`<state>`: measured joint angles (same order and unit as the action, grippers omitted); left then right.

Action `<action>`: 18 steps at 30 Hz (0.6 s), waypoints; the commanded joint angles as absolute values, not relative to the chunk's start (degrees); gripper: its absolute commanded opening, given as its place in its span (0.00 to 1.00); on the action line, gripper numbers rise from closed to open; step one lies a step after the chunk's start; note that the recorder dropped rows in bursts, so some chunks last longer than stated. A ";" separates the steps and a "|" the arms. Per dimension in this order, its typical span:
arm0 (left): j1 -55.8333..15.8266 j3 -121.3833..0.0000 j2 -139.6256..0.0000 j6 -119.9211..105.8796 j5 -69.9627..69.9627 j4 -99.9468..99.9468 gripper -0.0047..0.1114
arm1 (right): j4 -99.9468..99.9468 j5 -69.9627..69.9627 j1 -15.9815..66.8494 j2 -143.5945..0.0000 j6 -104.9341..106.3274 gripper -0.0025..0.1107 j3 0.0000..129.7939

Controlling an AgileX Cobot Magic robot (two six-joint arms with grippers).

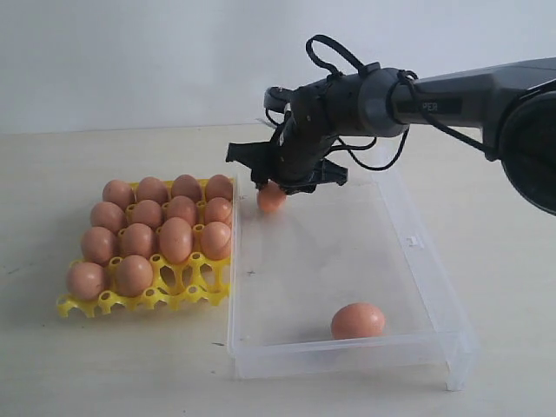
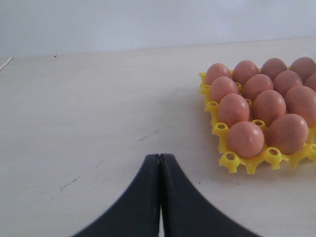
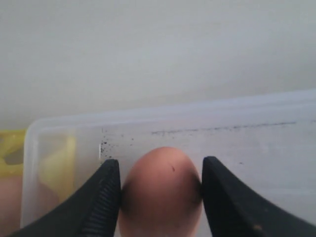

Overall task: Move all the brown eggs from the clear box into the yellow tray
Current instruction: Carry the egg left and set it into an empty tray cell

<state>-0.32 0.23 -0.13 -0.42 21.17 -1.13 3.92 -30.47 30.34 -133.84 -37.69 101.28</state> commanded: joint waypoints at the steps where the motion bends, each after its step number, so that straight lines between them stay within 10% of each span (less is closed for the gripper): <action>1: -0.59 0.00 0.00 -0.42 20.67 -0.92 0.04 | 10.82 -25.12 30.69 -126.94 -33.04 0.02 95.58; 18: -0.59 0.00 0.00 -0.42 20.67 -0.92 0.04 | 30.17 31.68 39.28 -110.16 -27.10 0.02 58.73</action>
<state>-0.32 0.23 -0.13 -0.42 21.17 -1.13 25.81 26.52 38.51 -110.92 -27.62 60.44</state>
